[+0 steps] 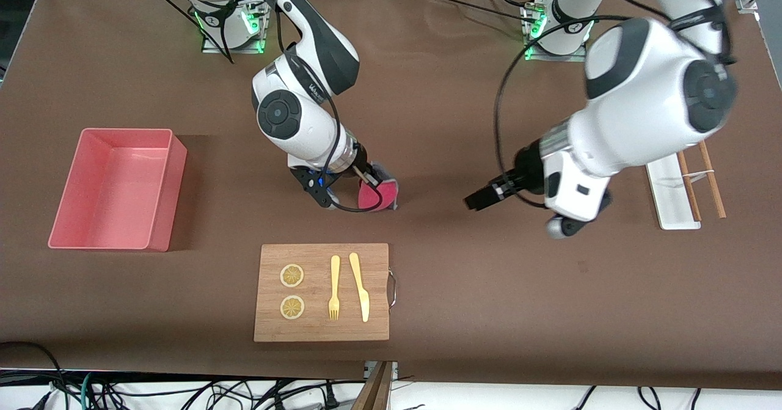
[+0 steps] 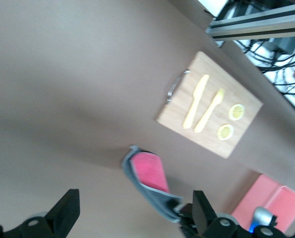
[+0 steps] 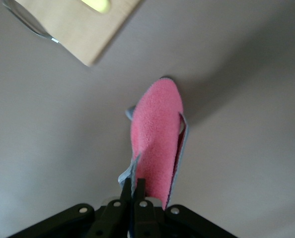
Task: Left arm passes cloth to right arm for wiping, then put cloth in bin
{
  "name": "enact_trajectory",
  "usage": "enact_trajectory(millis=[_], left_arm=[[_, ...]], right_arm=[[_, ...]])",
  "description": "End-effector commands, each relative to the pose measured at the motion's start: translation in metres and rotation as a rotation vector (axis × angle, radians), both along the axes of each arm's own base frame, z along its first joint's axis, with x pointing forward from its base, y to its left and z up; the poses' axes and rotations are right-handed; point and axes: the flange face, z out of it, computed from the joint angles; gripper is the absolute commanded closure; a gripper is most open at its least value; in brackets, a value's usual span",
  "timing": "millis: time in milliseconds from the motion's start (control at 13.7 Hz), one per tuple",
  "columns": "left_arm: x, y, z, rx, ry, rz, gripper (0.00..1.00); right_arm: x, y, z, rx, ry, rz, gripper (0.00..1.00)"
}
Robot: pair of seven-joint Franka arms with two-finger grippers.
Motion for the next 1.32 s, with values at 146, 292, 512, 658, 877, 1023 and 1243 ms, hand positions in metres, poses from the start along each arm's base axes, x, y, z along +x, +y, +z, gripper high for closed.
enact_trajectory(millis=[146,292,512,658,877,1023,1243], left_arm=[[-0.085,0.073,0.061,0.182,-0.013,-0.203,0.00],[-0.123,0.098,0.069,0.237,-0.013,-0.233,0.00],[-0.154,0.123,0.068,0.313,-0.019,-0.276,0.00],[-0.150,0.150,0.064,0.350,-0.029,-0.332,0.00],[-0.127,0.202,0.037,0.346,-0.066,-0.424,0.00],[-0.115,0.220,0.029,0.346,-0.072,-0.438,0.00],[-0.098,0.221,0.051,0.360,-0.116,-0.426,0.00]], right_arm=[[-0.028,-0.008,-0.029,-0.064,0.167,0.212,1.00],[-0.034,-0.007,-0.057,-0.087,0.193,0.233,1.00],[-0.025,-0.012,-0.094,-0.116,0.172,0.258,1.00],[-0.017,-0.023,-0.118,-0.133,0.165,0.293,1.00],[0.004,-0.062,-0.131,-0.119,0.169,0.337,1.00],[0.017,-0.093,-0.137,-0.106,0.172,0.366,1.00],[0.035,-0.155,-0.154,-0.152,0.173,0.447,1.00]])
